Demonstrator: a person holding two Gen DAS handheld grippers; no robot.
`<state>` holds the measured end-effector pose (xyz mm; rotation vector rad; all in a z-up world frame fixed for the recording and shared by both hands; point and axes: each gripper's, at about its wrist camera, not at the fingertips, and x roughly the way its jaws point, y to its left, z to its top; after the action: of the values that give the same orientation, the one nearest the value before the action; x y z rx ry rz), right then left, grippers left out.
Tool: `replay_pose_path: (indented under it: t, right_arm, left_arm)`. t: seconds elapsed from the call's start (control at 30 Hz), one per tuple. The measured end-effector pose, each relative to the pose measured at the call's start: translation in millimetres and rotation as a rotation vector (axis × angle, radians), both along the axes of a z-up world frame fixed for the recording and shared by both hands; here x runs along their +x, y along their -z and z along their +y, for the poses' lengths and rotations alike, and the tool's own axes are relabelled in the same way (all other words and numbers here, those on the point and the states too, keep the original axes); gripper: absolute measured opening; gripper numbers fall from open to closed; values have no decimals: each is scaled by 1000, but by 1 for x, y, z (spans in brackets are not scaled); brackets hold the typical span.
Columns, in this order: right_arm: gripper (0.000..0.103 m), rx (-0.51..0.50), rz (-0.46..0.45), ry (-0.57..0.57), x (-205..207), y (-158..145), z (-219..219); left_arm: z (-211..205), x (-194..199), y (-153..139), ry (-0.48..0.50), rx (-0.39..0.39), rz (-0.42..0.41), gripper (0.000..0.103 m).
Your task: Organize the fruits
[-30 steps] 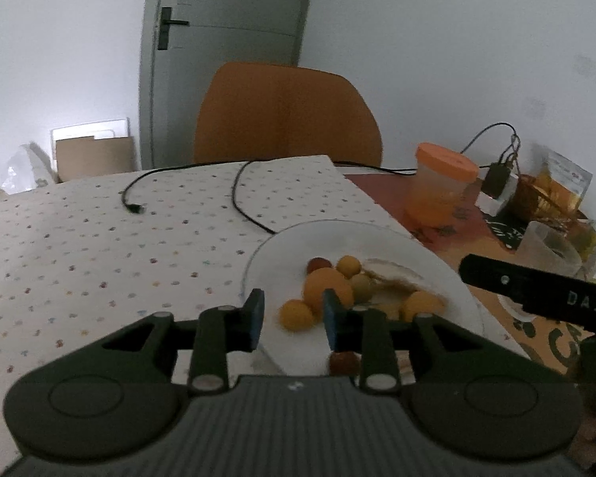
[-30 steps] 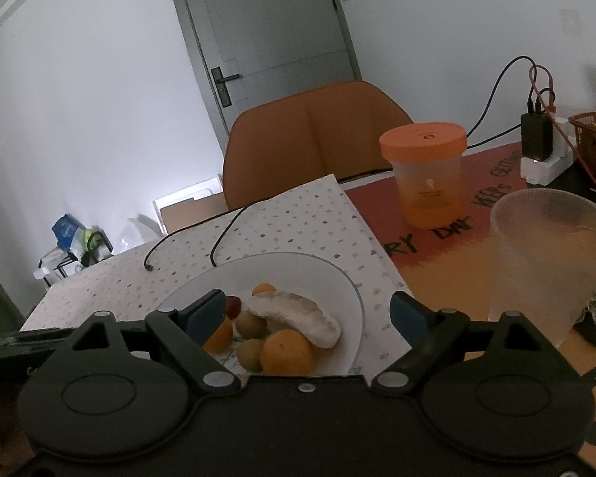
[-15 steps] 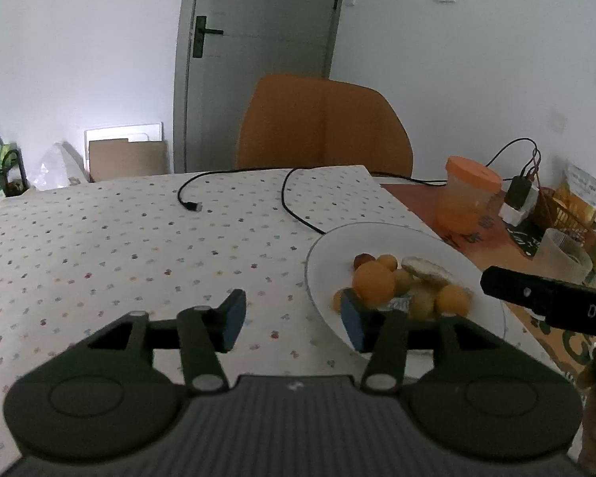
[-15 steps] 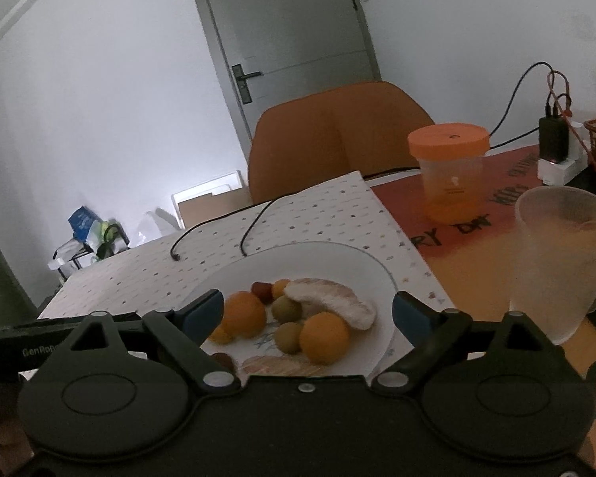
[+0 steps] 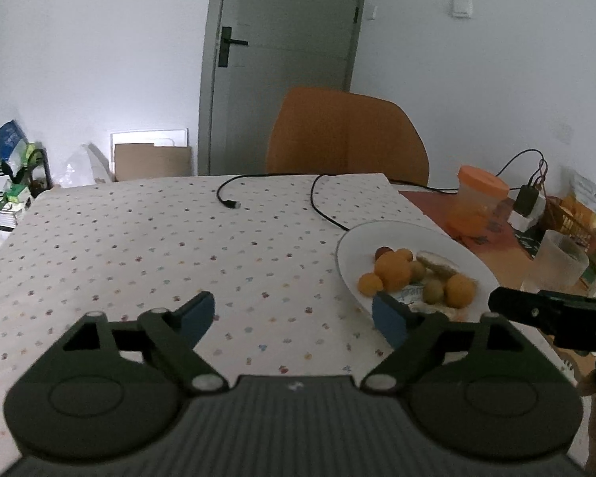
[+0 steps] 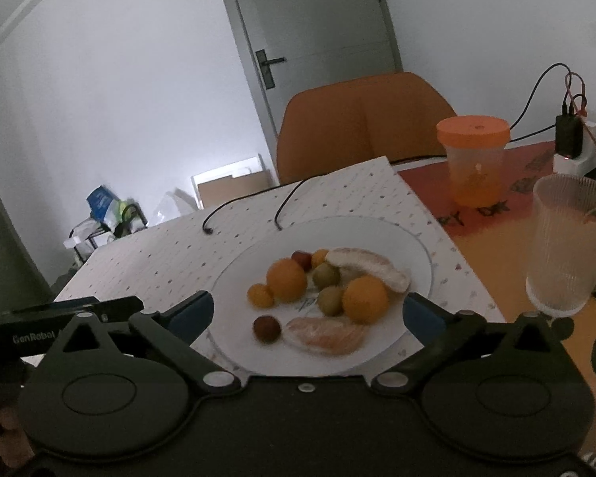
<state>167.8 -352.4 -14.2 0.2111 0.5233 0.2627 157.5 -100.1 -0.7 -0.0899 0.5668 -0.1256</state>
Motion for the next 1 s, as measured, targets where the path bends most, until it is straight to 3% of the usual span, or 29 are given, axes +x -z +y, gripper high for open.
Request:
replay_pose_path:
  t: [0.07, 0.3, 0.4, 1.0]
  right_arm:
    - [103, -4, 2, -8, -5, -1, 3]
    - [103, -3, 8, -40, -18, -8, 13]
    - [103, -9, 3, -62, -25, -11, 18]
    - [103, -71, -15, -107, -57, -26, 51]
  left_arm:
    - [2, -5, -2, -17, 18, 17, 95]
    - [14, -29, -11, -67, 20, 8, 97]
    - [19, -37, -13, -85, 18, 5, 103]
    - [61, -83, -25, -131, 3, -8, 103]
